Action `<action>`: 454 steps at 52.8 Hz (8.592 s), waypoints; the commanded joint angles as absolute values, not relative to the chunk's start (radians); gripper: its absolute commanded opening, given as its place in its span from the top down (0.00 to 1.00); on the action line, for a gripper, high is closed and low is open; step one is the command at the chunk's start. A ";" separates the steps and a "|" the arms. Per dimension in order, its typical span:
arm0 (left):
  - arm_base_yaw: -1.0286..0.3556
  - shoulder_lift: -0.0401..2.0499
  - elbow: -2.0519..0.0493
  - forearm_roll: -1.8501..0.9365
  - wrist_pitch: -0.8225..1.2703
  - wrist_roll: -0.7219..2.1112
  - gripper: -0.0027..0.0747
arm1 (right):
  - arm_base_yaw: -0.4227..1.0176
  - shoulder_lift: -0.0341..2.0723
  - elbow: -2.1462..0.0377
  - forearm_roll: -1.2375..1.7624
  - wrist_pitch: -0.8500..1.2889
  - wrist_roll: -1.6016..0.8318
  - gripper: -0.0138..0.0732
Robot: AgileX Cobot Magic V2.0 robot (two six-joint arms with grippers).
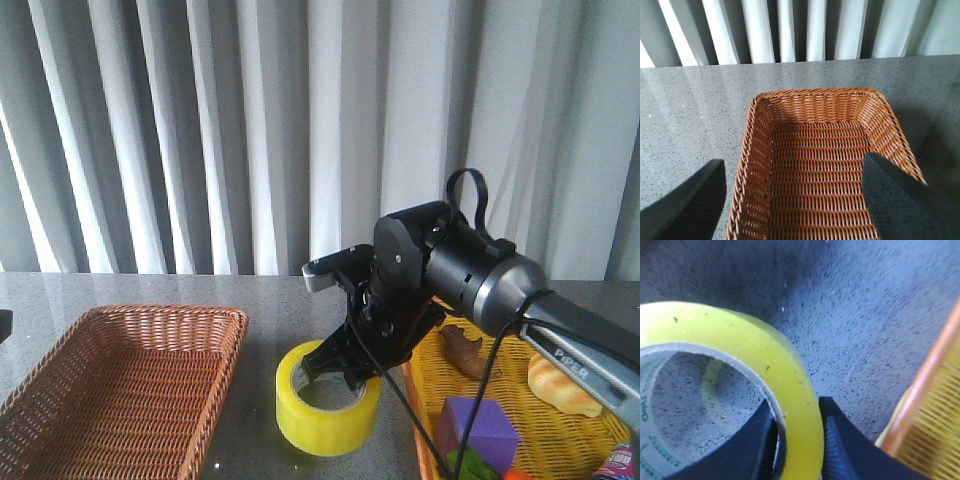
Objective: Transfer tape with both arms
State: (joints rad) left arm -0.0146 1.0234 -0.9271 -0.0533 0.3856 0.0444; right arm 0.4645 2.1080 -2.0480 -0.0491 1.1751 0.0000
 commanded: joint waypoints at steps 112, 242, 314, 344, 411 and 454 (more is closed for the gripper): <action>-0.022 1.009 -0.961 -0.064 0.334 0.037 0.28 | 0.100 1.673 -2.095 -0.008 1.133 -0.050 0.59; -0.511 2.009 -1.859 -0.030 0.869 -0.062 0.32 | -0.012 1.189 -1.408 0.014 0.702 -0.117 0.85; -0.510 2.083 -1.899 -0.030 0.934 -0.209 0.95 | -0.012 1.189 -1.408 0.014 0.703 -0.117 0.85; -0.510 2.083 -2.463 -0.037 1.151 -0.208 0.95 | -0.012 1.189 -1.408 0.014 0.703 -0.117 0.85; 0.019 1.944 -2.174 -0.169 1.180 -0.066 0.94 | -0.012 1.189 -1.408 0.014 0.702 -0.117 0.85; 0.016 2.016 -1.996 -0.164 1.162 0.020 0.94 | -0.012 1.189 -1.408 0.014 0.702 -0.117 0.85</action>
